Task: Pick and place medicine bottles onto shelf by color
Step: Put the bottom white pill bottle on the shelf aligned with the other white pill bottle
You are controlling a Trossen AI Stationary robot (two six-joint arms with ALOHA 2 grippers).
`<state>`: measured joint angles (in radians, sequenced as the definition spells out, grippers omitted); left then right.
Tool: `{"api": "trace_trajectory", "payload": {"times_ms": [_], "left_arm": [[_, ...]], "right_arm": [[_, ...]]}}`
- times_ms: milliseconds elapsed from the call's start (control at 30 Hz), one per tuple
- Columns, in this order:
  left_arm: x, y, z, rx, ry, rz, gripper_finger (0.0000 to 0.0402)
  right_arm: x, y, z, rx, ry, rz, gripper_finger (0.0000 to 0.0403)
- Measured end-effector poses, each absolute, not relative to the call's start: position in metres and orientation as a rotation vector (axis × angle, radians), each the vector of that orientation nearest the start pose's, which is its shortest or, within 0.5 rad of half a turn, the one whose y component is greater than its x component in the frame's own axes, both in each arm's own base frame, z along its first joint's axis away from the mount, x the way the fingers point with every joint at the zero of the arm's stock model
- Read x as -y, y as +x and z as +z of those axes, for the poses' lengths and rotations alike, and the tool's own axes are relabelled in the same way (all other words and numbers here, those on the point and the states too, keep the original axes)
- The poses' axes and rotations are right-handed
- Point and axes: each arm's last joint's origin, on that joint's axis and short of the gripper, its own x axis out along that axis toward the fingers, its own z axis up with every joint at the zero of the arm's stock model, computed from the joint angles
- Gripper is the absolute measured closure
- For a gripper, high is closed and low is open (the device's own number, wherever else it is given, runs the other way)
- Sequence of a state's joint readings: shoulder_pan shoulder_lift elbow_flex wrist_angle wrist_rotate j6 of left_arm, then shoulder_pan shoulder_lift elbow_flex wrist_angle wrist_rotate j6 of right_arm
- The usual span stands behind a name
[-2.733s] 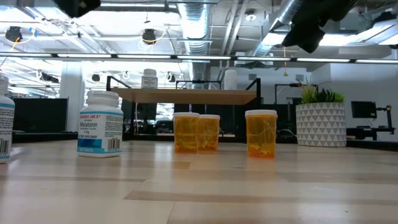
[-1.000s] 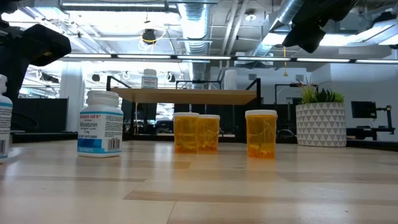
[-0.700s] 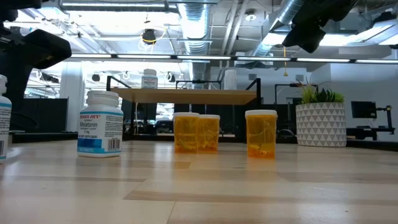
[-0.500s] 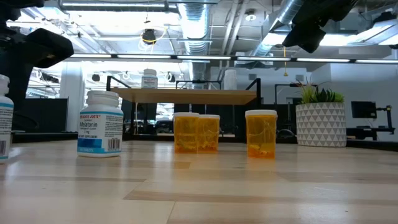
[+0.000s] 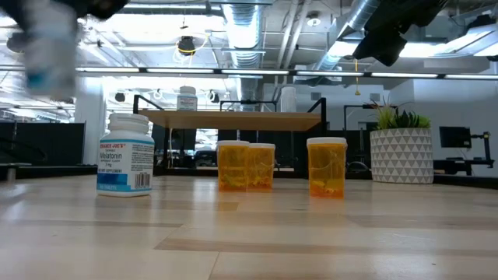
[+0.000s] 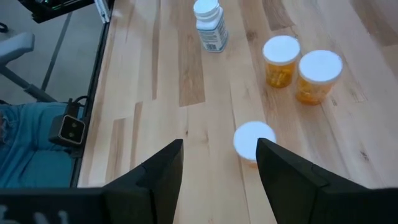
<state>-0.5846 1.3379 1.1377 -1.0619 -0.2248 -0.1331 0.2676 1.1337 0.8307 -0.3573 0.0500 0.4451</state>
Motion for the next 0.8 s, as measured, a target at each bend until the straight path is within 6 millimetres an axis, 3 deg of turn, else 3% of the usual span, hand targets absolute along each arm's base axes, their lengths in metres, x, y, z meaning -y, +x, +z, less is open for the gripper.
{"api": "trace_trajectory", "payload": {"times_ms": [200, 367, 567, 800], "left_arm": [[0.058, 0.202, 0.344, -1.073, 0.461, -0.053, 0.0264], [-0.008, 0.205, 0.37, -1.026, 0.522, 0.068, 0.0264], [-0.085, 0.212, 0.376, -0.988, 0.436, 0.082, 0.0264], [-0.144, 0.227, 0.353, -1.088, 0.336, 0.092, 0.0264]], "right_arm": [[-0.061, 0.228, 0.268, -0.683, 0.322, 0.057, 0.0179], [-0.06, 0.229, 0.268, -0.674, 0.283, 0.04, 0.0179], [-0.059, 0.229, 0.268, -0.667, 0.245, 0.024, 0.0179], [-0.058, 0.229, 0.268, -0.662, 0.236, 0.002, 0.0179]]}}
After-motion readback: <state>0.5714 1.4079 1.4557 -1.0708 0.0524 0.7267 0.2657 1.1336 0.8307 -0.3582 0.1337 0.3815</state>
